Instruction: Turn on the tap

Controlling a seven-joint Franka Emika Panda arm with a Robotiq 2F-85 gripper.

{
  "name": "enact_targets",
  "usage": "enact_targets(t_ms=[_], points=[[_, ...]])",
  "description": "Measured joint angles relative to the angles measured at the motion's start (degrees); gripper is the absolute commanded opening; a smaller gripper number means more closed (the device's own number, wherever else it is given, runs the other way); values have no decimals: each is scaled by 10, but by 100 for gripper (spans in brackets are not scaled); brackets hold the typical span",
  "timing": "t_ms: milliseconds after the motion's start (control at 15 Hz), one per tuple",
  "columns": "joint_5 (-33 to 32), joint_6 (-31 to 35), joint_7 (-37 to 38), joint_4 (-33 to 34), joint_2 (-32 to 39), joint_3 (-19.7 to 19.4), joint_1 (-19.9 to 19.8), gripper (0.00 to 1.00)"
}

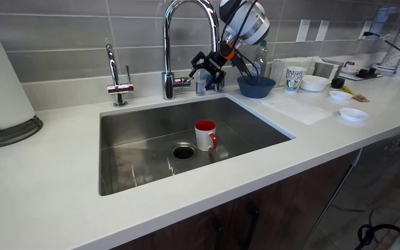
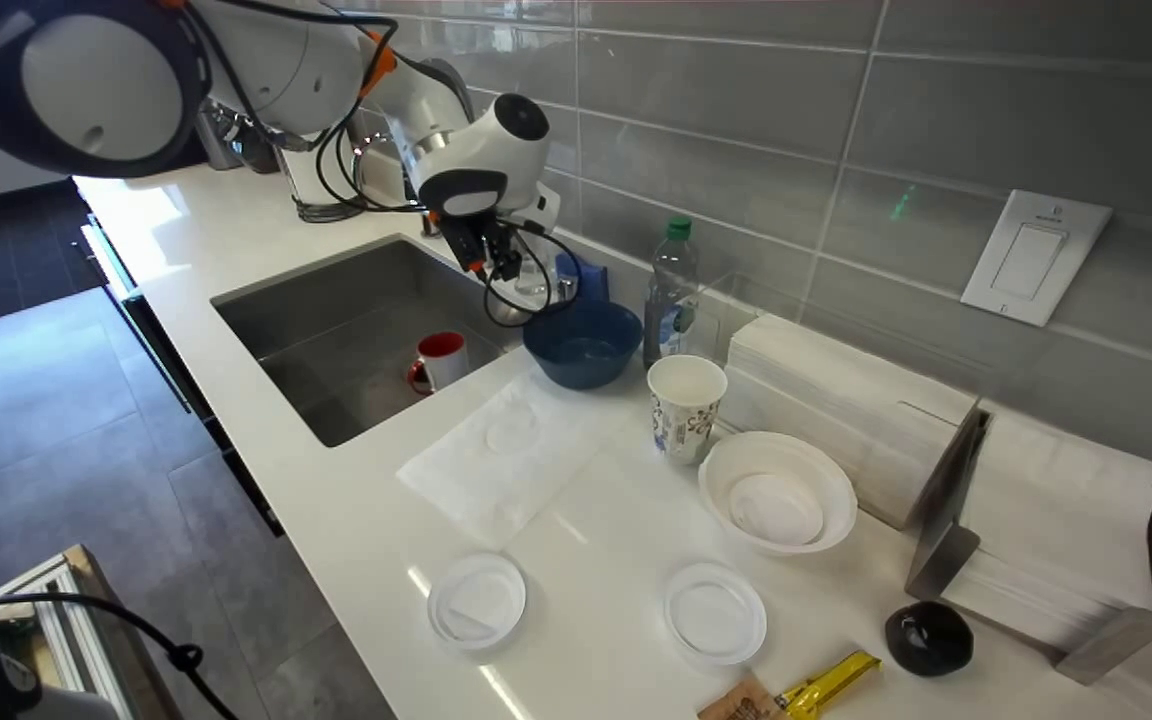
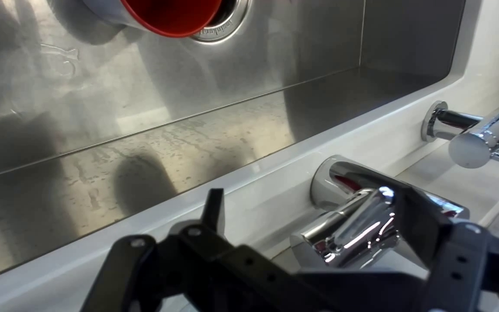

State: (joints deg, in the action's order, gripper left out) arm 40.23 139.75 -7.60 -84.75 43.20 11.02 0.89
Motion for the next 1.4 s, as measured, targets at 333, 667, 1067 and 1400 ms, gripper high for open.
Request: enact_targets(t_ms=[333,667,1067,1400], points=[[-1,-32,0,11,0,0,-8,100],[-1,-119,9,43,0,0,-31,100],[-1,-191,43,71,18,-4,-38,100],[2,-193,50,91,44,0,-36,100]])
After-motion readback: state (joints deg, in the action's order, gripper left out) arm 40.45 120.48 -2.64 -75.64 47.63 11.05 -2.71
